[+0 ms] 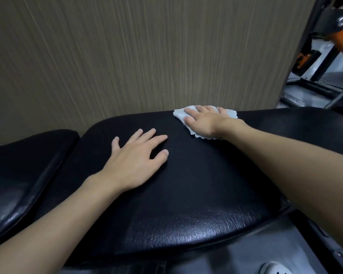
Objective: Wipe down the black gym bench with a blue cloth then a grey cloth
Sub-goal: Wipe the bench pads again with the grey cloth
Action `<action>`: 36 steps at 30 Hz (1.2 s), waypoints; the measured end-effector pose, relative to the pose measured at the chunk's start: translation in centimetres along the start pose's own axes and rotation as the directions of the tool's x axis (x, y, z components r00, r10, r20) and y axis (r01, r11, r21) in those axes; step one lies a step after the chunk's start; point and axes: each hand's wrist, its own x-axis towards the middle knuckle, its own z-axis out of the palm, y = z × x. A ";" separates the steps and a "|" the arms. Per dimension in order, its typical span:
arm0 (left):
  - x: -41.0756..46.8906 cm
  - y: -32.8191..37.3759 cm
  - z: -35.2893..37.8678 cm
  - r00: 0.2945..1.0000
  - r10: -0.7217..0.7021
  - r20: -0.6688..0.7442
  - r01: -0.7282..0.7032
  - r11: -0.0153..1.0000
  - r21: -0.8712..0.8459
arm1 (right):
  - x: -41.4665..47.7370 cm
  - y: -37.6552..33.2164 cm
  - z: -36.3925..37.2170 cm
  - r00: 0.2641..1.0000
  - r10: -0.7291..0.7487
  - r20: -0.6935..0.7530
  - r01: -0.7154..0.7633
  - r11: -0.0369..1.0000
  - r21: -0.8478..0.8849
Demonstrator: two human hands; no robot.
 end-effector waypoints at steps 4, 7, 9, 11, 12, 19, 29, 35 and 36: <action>0.1 -0.1 -0.1 1.000 -0.014 0.006 0.014 1.000 0.006 | -3.0 -0.3 0.7 0.996 -0.087 -0.014 0.087 0.996 -0.020; -0.2 0.1 -0.2 1.000 -0.016 0.008 0.016 1.000 0.012 | -8.2 -0.5 1.1 0.983 -0.175 -0.048 0.174 0.984 -0.038; -0.4 0.4 -0.3 1.000 -0.020 0.017 0.019 1.000 0.015 | -12.0 -0.6 1.4 0.973 -0.226 -0.040 0.224 0.973 -0.050; -0.4 0.6 -0.4 0.999 -0.028 0.037 0.027 0.999 0.029 | -15.5 -0.7 1.6 0.964 -0.265 -0.028 0.263 0.963 -0.057; -0.4 0.7 -0.5 0.998 -0.029 0.047 0.027 0.999 0.043 | -17.1 -0.7 1.6 0.960 -0.279 -0.027 0.278 0.959 -0.058; 1.2 4.2 -0.4 0.997 0.073 -0.004 -0.073 0.990 -0.121 | -20.5 0.4 1.5 0.948 -0.317 -0.010 0.316 0.946 -0.071; 1.9 4.7 1.6 0.993 0.119 0.011 -0.119 0.993 -0.010 | -6.6 4.7 0.2 0.996 -0.085 -0.021 0.084 0.996 -0.029; 1.9 4.5 1.4 0.993 0.119 -0.008 -0.119 0.992 -0.028 | -2.4 5.1 -0.4 0.999 0.023 -0.042 -0.024 1.000 -0.014; 1.9 4.6 1.3 0.993 0.117 -0.006 -0.117 0.993 -0.029 | -2.6 5.1 -0.3 0.999 0.020 -0.037 -0.021 1.000 -0.019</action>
